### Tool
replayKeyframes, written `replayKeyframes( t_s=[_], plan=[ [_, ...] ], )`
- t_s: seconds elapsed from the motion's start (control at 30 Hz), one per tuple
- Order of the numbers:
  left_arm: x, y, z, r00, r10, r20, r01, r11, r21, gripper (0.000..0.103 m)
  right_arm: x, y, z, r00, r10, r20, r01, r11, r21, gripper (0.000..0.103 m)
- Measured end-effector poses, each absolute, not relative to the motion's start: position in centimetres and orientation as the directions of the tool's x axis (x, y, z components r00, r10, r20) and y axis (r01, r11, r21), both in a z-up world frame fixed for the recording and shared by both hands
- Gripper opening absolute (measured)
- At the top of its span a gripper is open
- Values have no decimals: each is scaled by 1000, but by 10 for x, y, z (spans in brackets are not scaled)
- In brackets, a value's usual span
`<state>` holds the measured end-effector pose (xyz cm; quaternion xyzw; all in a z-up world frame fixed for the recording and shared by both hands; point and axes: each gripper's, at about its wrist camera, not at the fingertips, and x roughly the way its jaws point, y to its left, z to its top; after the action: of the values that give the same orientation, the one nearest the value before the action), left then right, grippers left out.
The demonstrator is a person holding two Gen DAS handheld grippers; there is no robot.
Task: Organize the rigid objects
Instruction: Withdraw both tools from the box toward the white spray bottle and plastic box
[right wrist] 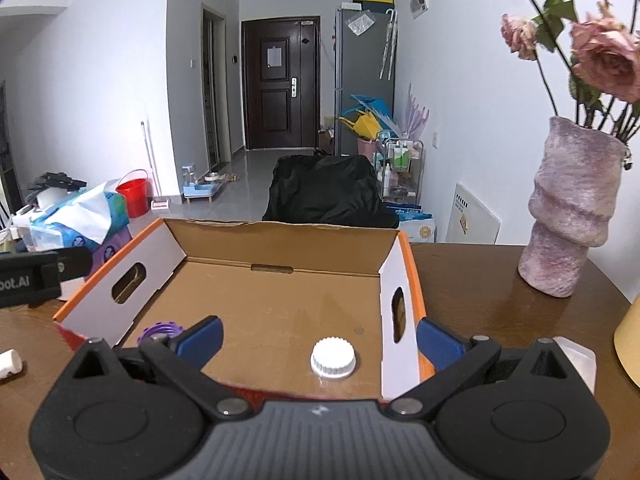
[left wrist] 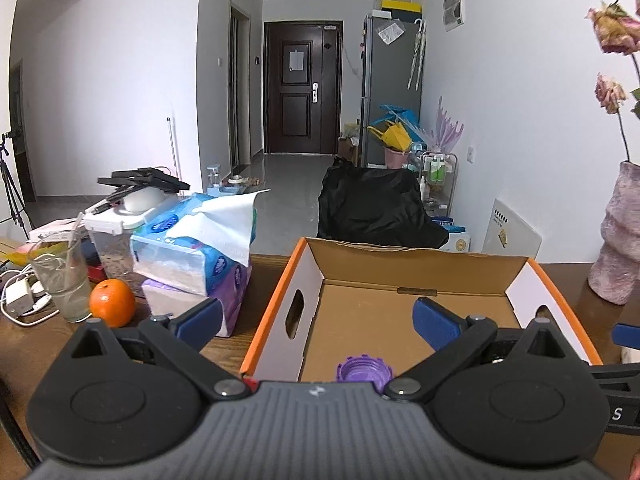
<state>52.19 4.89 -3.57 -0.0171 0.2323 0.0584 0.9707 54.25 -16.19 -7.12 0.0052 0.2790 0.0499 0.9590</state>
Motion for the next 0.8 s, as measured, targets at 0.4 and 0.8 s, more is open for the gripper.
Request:
replayKeyframes(
  t_s=[0.4,0.8],
  plan=[
    [456,54,-23,899,98,-426,-111,994,-6,103,480,-167,-63,857,104,-505,-100,994,35,103],
    [392,66,-17,898,93,-430,-119,992,-34,103,414,-183,-60,869,106,-484,-92,994,53,103]
  ],
)
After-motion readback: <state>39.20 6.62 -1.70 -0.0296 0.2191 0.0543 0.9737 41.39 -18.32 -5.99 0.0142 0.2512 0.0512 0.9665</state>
